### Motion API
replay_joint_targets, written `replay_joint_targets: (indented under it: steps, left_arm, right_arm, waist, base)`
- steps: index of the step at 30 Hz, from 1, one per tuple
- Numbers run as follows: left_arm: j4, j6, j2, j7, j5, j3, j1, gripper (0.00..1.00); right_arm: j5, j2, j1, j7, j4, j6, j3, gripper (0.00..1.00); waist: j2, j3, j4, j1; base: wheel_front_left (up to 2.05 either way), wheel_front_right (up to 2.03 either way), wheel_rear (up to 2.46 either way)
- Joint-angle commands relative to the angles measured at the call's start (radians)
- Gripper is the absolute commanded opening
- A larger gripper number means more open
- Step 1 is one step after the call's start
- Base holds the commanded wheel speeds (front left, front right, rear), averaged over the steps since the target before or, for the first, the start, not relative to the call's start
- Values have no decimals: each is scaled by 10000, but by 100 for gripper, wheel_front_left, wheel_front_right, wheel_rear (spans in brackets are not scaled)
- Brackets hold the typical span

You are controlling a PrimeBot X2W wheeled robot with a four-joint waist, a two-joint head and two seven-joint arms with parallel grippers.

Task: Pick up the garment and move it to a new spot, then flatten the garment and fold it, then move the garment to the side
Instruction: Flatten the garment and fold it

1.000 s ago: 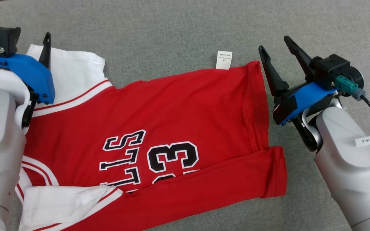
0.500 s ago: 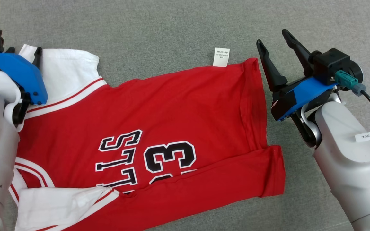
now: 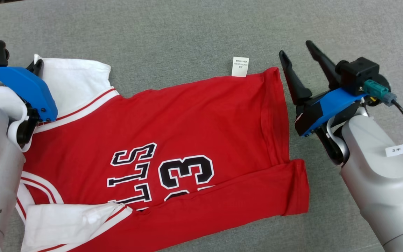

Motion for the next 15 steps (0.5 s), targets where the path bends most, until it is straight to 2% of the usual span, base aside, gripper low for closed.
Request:
replay_joint_targets:
  steps: [1,6,15]
  left_arm:
    - [-41,-11,57,-154,-57,-91,106,0]
    - [-334,-12,10,-740,-54,-536,5,0]
    - [-551,-11,-180,-1341,-248,-1227,-137,0]
  right_arm:
    - [175,20,30,-13,100,1,121,100]
    - [474,-178,-152,221,567,1,488,100]
    - [894,-169,-375,578,1433,1,988,100]
  waist:
    - [0,-36,29,0]
    - [0,-136,242,0]
    - [0,-174,602,0]
  base:
    - [0,0,0]
    - [0,0,0]
    - [0,0,0]
